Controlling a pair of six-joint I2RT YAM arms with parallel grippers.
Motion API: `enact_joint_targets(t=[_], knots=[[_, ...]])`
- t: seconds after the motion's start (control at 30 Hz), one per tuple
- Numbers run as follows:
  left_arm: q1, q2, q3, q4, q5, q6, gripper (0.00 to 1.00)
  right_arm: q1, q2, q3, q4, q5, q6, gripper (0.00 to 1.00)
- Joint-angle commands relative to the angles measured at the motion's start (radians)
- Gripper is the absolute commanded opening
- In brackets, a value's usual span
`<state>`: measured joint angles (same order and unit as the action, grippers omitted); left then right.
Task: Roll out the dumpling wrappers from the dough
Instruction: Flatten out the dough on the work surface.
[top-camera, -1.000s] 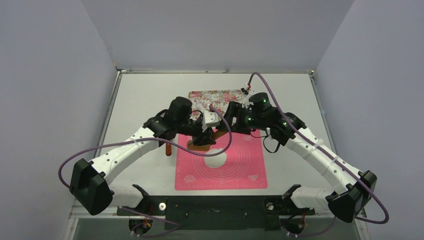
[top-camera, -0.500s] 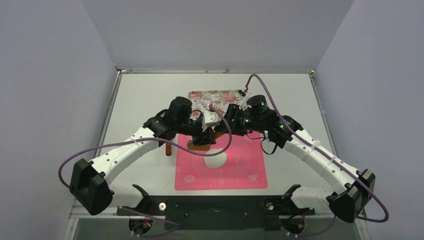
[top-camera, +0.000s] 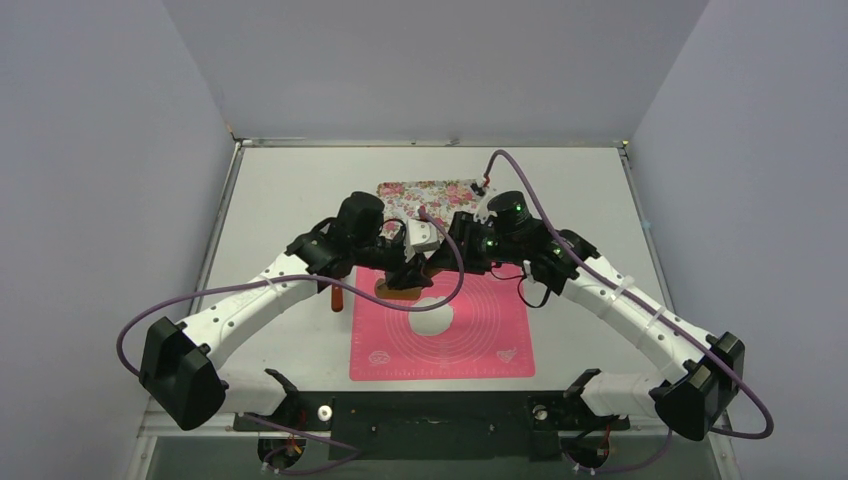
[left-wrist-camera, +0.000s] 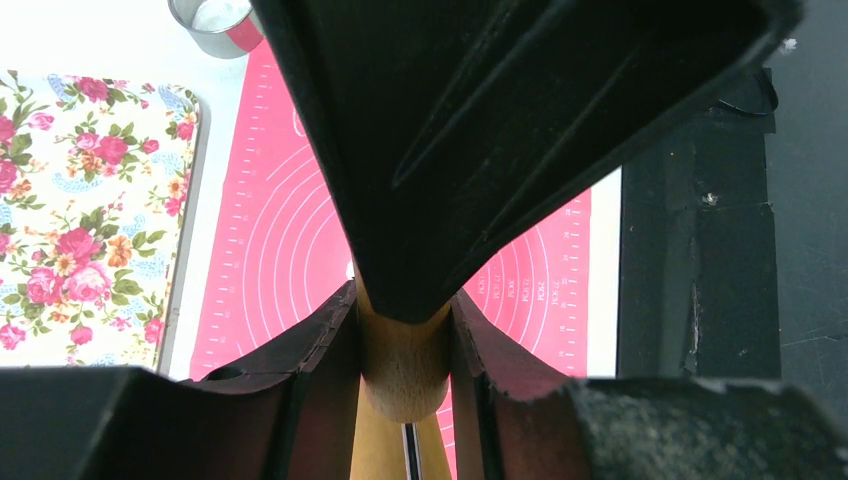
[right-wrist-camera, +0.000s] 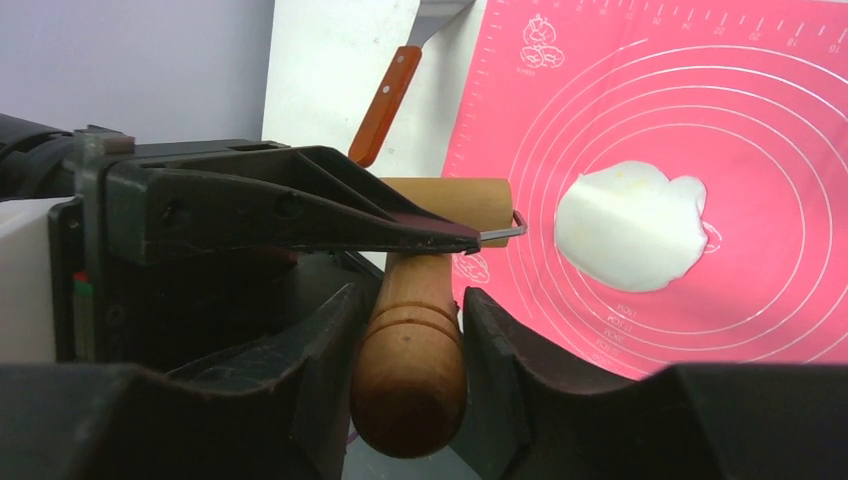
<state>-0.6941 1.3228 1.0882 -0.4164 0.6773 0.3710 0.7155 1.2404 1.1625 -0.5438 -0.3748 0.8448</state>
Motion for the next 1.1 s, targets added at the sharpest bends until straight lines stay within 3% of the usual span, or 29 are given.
enact_joint_targets(t=[0.0, 0.13, 0.27, 0.33, 0.4, 0.7, 0.77, 0.93, 1.07], knots=[[-0.007, -0.009, 0.064, 0.039, 0.026, 0.004, 0.00, 0.006, -0.003, 0.014, -0.002, 0.010, -0.020, 0.30], [-0.007, -0.008, 0.064, 0.039, 0.025, 0.004, 0.00, 0.006, 0.001, 0.017, -0.002, 0.022, -0.028, 0.00], [-0.010, -0.008, 0.056, 0.064, 0.014, -0.029, 0.00, 0.007, -0.012, 0.009, -0.005, 0.071, -0.048, 0.00], [-0.009, -0.006, 0.045, 0.086, -0.023, -0.070, 0.38, 0.008, -0.024, 0.002, -0.012, 0.110, -0.063, 0.00], [-0.008, -0.009, 0.045, 0.088, -0.050, -0.078, 0.44, 0.009, -0.035, 0.000, -0.026, 0.155, -0.086, 0.00], [0.028, -0.026, 0.057, 0.076, -0.079, -0.082, 0.47, 0.061, -0.017, -0.027, -0.052, 0.360, -0.185, 0.00], [0.050, -0.037, 0.062, 0.066, -0.100, -0.088, 0.48, 0.108, 0.000, -0.017, -0.056, 0.447, -0.233, 0.00], [0.122, -0.087, 0.074, 0.015, -0.344, -0.085, 0.50, 0.279, 0.037, -0.037, -0.044, 0.668, -0.386, 0.00], [0.218, -0.127, 0.047, 0.016, -0.336, -0.117, 0.50, 0.376, 0.078, -0.100, 0.019, 0.748, -0.440, 0.00]])
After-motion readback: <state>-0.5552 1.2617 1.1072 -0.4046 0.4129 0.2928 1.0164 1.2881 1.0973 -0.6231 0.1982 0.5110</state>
